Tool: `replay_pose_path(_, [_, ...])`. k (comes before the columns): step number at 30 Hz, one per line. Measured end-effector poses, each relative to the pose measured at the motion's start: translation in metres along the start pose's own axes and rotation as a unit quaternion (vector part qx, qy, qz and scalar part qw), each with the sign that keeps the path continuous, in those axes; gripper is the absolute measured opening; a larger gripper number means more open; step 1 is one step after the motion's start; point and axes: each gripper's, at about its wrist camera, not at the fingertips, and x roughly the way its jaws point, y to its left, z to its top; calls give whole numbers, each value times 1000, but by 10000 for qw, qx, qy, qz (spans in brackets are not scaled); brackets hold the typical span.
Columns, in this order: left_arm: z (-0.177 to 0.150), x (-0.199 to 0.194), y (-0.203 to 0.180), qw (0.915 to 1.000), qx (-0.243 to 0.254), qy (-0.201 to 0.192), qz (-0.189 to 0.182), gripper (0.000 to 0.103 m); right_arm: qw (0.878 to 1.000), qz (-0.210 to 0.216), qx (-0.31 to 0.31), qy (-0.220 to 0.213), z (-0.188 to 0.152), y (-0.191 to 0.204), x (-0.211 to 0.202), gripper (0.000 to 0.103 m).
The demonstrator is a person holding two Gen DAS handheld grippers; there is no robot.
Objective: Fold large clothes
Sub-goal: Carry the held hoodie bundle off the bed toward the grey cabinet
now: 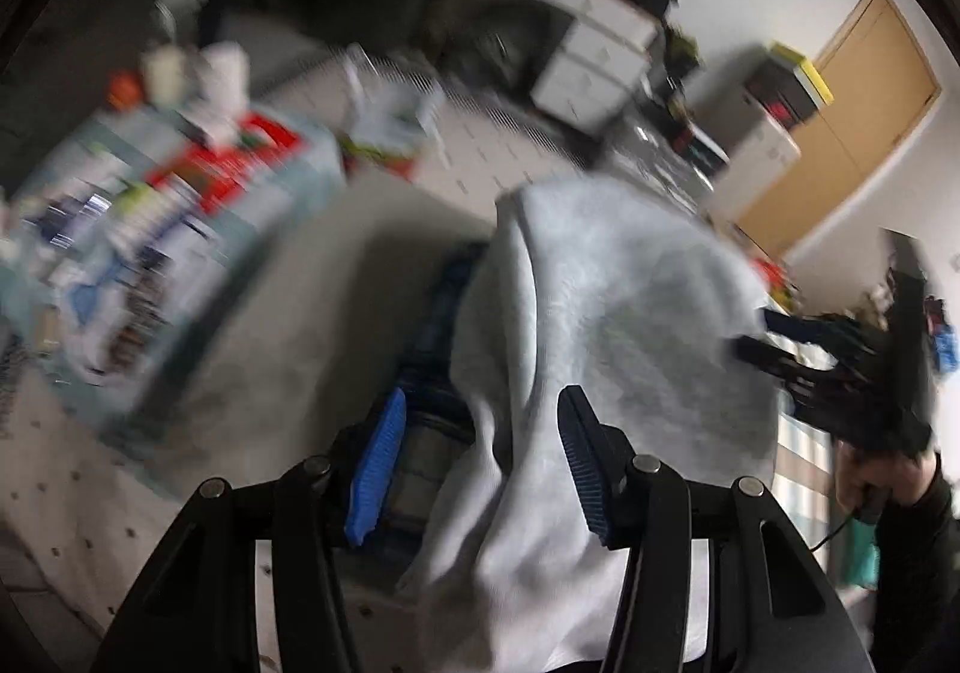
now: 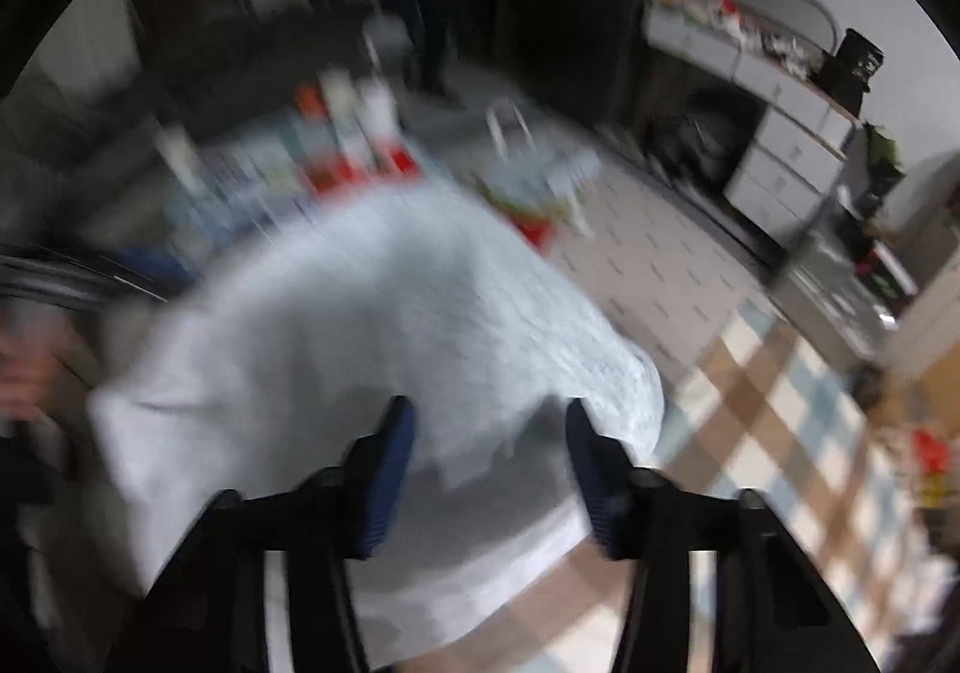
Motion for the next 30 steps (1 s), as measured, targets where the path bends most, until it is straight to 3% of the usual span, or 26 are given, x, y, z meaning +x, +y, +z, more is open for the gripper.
replay_pose_path(1, [-12,-8,-9,9992,313,-239,-33,49,9998,-73,77,172,3,-2,16,45])
replay_pose_path(3, [-28,0,-22,9962,779,-304,-230,49,9967,-78,377,714,8,-12,41,45])
replay_pose_path(6, [-44,45,-34,9923,989,309,-680,49,9936,-9,604,953,6,-22,57,45])
replay_pose_path(8, [-50,78,-38,9915,1193,472,-219,49,9938,12,644,906,1,-24,60,45])
replay_pose_path(9, [-51,88,-36,9915,1172,528,-193,52,9938,9,642,904,-1,-25,61,45])
replay_pose_path(11, [-50,102,-24,9950,854,415,-314,55,9946,33,622,827,-2,-28,59,47])
replay_pose_path(15, [-50,101,-15,9941,919,386,-419,55,9961,47,496,729,8,-21,40,47])
replay_pose_path(18, [-50,104,-5,9941,877,360,-519,55,9959,536,688,260,23,-22,4,46])
replay_pose_path(20, [-50,91,-19,9946,879,310,-465,55,9948,660,770,33,32,-19,-5,46])
replay_pose_path(22, [-51,88,-25,9945,945,240,-392,56,9950,711,696,126,43,-7,3,44])
replay_pose_path(26, [-60,83,-29,9944,998,98,-323,56,9933,23,346,1102,53,23,70,43])
replay_pose_path(30, [-55,83,-24,9939,1025,213,-353,56,9932,-372,187,1086,54,39,100,42])
